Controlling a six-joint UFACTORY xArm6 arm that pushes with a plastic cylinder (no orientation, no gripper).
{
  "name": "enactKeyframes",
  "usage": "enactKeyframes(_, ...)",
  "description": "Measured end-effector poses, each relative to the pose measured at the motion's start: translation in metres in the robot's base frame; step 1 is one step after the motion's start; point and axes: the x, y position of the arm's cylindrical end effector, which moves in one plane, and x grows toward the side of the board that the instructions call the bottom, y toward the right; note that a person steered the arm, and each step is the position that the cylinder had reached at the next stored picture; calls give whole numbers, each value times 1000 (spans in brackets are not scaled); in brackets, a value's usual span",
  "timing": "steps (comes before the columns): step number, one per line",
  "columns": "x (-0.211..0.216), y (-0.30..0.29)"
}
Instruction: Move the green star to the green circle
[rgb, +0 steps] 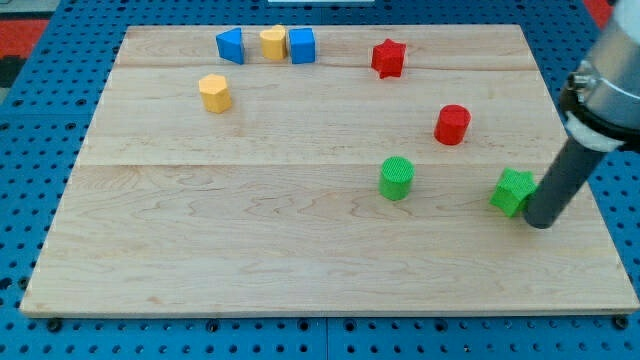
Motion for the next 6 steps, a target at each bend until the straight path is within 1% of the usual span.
enactKeyframes(1,-11,-7)
enactKeyframes(2,2,54)
enactKeyframes(3,-38,31)
enactKeyframes(5,-33,-84)
enactKeyframes(6,-68,-41)
